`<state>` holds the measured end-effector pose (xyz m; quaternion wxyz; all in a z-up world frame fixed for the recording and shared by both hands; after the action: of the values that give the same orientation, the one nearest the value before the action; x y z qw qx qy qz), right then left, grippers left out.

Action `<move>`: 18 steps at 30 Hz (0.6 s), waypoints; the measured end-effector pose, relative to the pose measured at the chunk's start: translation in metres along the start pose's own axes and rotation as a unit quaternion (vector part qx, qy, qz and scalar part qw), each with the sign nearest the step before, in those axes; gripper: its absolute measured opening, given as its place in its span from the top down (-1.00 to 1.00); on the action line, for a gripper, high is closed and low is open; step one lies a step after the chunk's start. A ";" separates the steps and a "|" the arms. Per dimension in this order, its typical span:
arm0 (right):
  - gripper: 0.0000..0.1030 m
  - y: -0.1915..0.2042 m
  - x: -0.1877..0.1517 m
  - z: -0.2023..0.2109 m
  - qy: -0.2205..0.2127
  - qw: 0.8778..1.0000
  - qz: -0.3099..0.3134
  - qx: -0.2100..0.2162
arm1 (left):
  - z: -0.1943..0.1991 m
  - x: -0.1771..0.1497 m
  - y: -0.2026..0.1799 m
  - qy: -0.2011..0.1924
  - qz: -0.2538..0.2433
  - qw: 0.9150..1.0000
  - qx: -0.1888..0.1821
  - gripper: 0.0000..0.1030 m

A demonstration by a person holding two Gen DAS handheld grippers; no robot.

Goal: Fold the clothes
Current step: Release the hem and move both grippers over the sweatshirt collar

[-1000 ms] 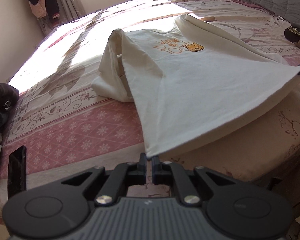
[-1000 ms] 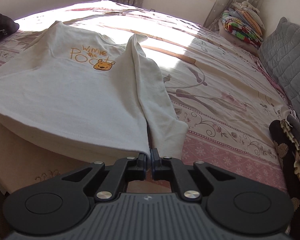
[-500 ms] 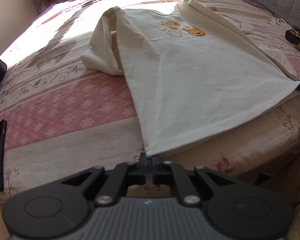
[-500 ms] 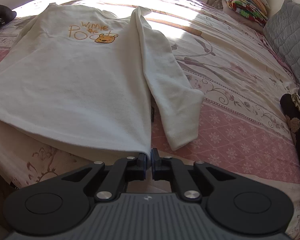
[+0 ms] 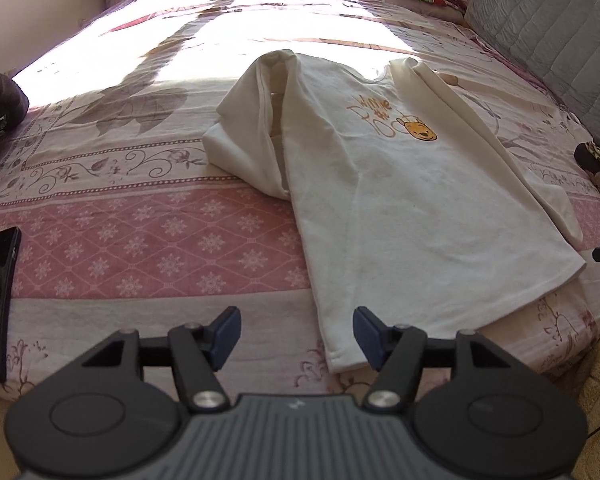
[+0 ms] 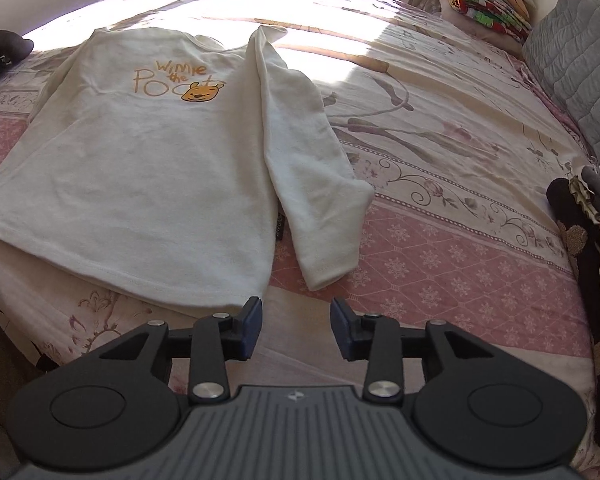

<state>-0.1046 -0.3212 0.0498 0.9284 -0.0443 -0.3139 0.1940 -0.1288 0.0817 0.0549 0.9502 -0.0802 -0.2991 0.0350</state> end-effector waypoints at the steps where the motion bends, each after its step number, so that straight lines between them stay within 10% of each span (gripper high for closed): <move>1: 0.19 -0.004 0.004 0.000 -0.004 1.000 -0.008 -0.001 | -0.002 0.005 0.001 -0.002 0.003 1.000 0.002 -0.23; 18: 0.37 -0.014 0.068 -0.079 0.000 0.999 -0.034 0.041 | -0.038 0.059 -0.038 -0.004 0.054 0.998 -0.041 -0.23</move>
<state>-0.0032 -0.3045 0.0285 0.9354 0.0043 -0.3071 0.1752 -0.0580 0.0456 0.0635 0.9415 -0.1349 -0.2996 0.0746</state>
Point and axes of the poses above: each gripper's, at about its wrist camera, not at the fingertips, and z roughly against the way its jaws point, y to its left, x to its top, the point moved 2 cm from there along -z, roughly the way its jaws point, and after that the axes turned 8 degrees about z, right-handed, at the moved point
